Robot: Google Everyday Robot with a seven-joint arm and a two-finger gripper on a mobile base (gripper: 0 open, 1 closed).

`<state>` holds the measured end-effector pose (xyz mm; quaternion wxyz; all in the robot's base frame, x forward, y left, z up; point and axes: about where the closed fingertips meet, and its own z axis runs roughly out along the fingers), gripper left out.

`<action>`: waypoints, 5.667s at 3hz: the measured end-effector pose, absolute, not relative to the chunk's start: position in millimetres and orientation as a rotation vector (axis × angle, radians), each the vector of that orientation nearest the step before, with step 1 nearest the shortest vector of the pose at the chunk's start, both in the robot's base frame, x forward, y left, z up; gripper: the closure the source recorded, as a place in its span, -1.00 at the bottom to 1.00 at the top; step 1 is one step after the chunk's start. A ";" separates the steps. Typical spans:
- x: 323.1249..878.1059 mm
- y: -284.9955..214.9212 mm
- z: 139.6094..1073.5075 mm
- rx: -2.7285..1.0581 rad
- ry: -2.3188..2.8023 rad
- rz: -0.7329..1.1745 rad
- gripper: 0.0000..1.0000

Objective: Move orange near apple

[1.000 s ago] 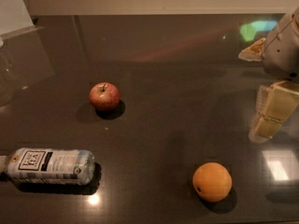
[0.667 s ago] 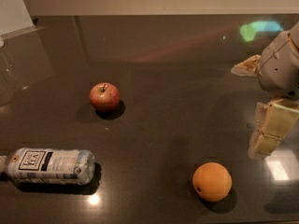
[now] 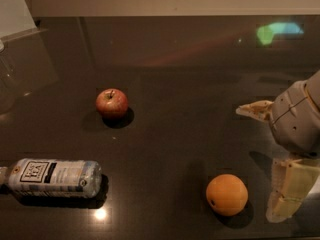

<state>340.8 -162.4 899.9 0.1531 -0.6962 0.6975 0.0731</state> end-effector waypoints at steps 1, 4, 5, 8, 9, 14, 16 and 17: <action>324.5 -151.7 879.4 -2.004 1.958 0.183 -1.00; 311.1 -126.8 839.7 -2.020 1.967 0.165 -0.63; 313.2 -127.8 843.8 -1.996 1.996 0.164 -0.17; 379.6 -79.9 906.0 -1.864 2.010 0.168 1.00; 417.9 -50.2 915.3 -1.820 2.020 0.195 1.00; 512.0 5.4 853.8 -1.782 2.099 0.338 1.00; 513.8 25.2 849.3 -1.813 2.074 0.373 0.63; 514.8 31.8 850.2 -1.833 2.061 0.383 0.17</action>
Offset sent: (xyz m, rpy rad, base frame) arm -0.0346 0.0353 -0.0662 -0.0189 -0.0626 0.0354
